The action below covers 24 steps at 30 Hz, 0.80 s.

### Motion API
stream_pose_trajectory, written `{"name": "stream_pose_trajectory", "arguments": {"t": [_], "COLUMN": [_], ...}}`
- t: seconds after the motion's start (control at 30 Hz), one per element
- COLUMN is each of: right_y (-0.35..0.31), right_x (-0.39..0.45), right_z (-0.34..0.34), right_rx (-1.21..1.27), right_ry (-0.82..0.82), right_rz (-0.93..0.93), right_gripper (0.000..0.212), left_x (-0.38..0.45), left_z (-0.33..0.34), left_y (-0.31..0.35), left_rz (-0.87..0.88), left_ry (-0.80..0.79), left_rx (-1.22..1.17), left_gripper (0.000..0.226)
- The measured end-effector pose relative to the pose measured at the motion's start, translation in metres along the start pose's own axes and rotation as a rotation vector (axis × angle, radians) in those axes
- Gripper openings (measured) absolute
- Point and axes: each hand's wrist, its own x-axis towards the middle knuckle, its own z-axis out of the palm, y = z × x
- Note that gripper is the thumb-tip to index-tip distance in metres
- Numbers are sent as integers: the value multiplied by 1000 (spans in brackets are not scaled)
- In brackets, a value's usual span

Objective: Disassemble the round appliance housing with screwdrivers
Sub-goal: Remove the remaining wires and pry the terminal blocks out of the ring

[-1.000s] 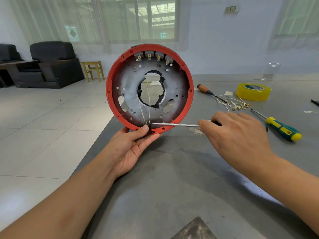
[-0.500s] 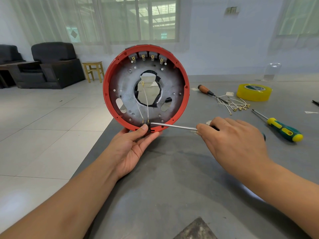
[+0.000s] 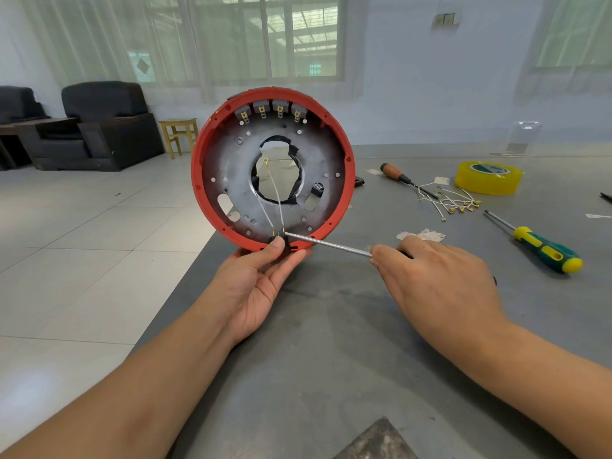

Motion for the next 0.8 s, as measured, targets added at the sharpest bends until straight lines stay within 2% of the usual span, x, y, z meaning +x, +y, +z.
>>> {"name": "stream_pose_trajectory", "arguments": {"t": [0.33, 0.8], "right_y": [5, 15], "right_x": [2, 7], "right_z": [5, -8], "right_rx": [26, -57], "right_ry": [25, 49], "right_rz": [-26, -40], "right_gripper": [19, 13], "left_x": [-1, 2], "left_z": [1, -1], "left_y": [-3, -3], "left_rz": [3, 8], "left_ry": [1, 1], "left_rx": [-9, 31], "left_gripper": [44, 51]}}
